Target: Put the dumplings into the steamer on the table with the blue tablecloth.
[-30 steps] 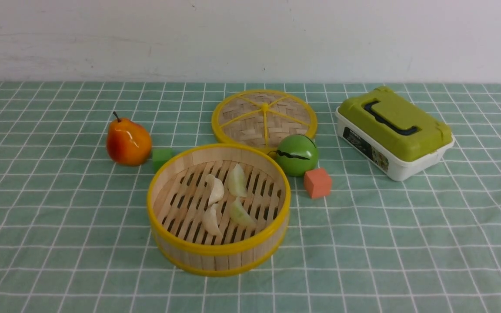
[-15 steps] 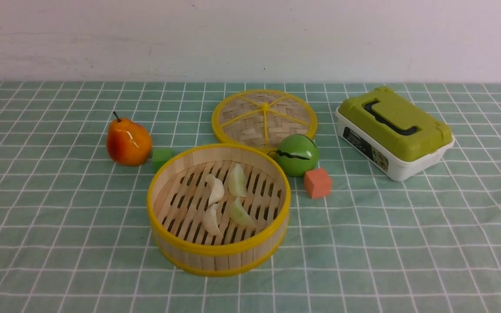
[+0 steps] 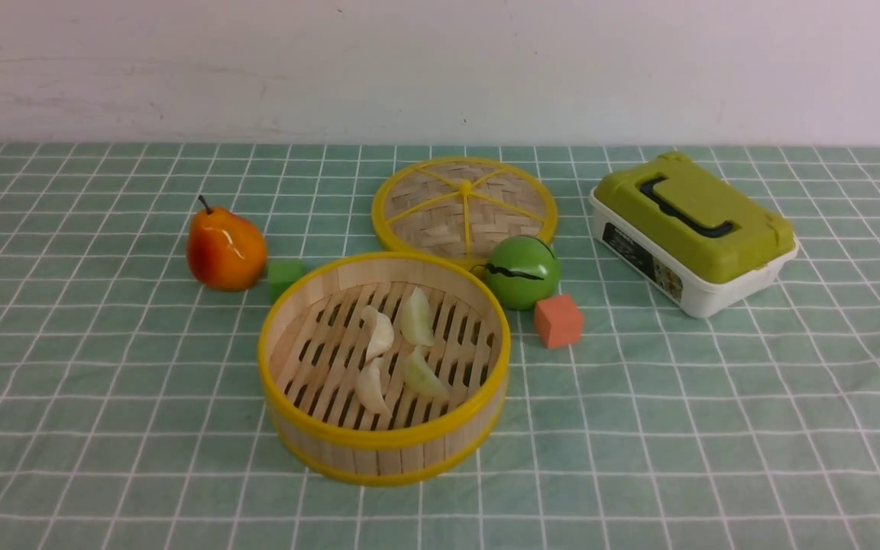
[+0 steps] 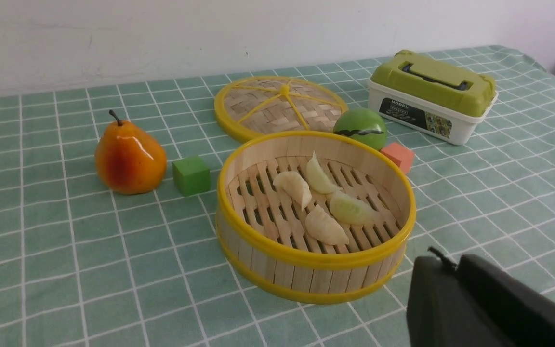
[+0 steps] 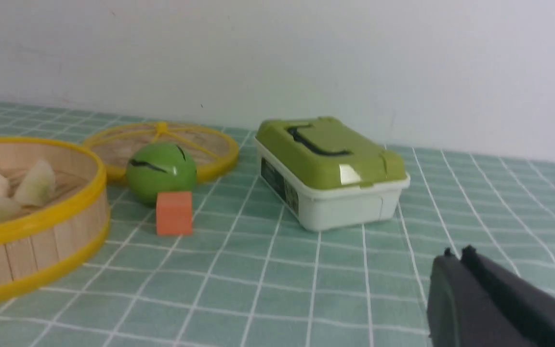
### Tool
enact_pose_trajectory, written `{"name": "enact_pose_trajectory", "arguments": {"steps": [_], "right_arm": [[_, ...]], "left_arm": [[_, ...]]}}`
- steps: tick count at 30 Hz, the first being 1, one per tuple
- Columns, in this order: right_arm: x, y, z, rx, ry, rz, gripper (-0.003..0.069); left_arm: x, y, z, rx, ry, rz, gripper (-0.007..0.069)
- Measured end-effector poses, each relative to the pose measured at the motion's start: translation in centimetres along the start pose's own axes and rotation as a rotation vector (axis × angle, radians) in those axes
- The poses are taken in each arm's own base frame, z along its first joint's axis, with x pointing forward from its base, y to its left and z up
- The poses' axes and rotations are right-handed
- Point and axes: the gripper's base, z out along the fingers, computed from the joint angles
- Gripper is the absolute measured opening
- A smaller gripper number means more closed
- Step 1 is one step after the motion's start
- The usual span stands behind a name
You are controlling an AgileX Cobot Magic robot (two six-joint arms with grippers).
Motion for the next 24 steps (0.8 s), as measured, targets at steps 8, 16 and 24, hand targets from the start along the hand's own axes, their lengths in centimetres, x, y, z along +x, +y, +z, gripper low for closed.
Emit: {"name": "enact_pose_trajectory", "arguments": {"steps": [8, 16, 24], "right_arm": [[2.1, -0.1, -0.2, 0.017, 0.231, 0.035, -0.0002], [2.5, 0.3, -0.5, -0.002, 0.305, 0.119, -0.0001], [2.5, 0.3, -0.5, -0.003, 0.307, 0.124, 0.0005]], "left_arm": [[0.0, 0.0, 0.0, 0.001, 0.001, -0.001, 0.0057], [0.0, 0.0, 0.0, 0.001, 0.001, -0.001, 0.0059], [0.0, 0.0, 0.0, 0.001, 0.001, -0.001, 0.0068]]}}
